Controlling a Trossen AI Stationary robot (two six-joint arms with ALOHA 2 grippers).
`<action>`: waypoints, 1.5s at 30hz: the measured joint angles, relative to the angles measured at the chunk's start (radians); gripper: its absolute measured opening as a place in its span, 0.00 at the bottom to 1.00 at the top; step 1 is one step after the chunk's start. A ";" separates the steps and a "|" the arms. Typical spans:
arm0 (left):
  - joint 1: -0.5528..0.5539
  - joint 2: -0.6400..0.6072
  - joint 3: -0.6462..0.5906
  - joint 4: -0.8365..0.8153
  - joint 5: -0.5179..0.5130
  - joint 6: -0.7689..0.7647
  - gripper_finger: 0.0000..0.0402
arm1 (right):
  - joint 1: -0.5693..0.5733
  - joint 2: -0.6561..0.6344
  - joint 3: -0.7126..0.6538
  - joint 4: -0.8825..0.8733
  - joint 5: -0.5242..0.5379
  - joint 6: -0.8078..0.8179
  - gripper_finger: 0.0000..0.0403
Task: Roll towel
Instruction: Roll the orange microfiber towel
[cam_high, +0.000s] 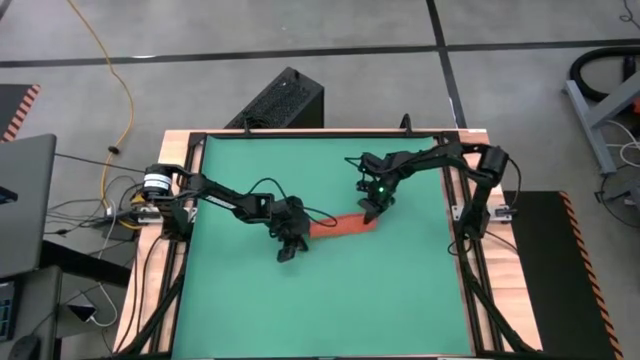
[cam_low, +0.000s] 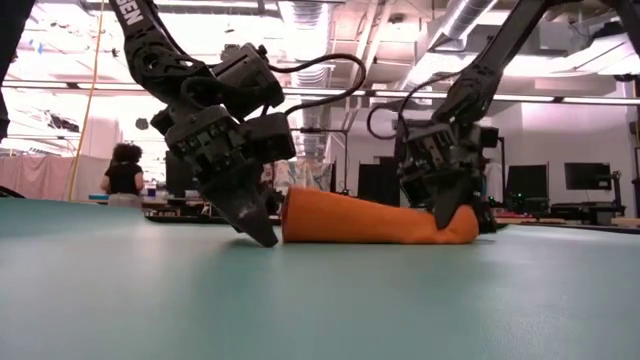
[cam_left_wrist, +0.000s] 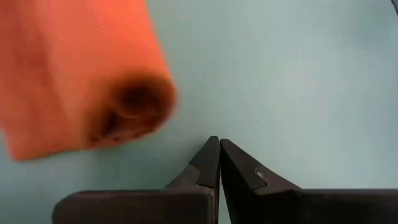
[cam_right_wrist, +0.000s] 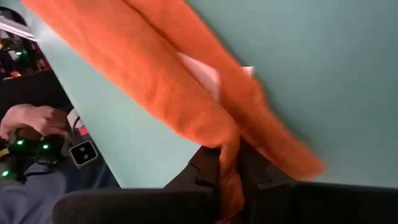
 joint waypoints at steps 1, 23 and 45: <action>0.001 0.000 0.001 0.000 0.005 -0.002 0.00 | 0.002 0.018 0.001 0.006 -0.002 0.002 0.09; -0.139 -0.369 0.019 -0.016 -0.460 0.295 0.00 | 0.020 0.076 0.002 0.029 0.043 -0.017 0.09; -0.114 -0.172 0.047 0.082 -0.483 0.424 0.00 | 0.028 0.077 0.001 0.069 0.050 -0.016 0.09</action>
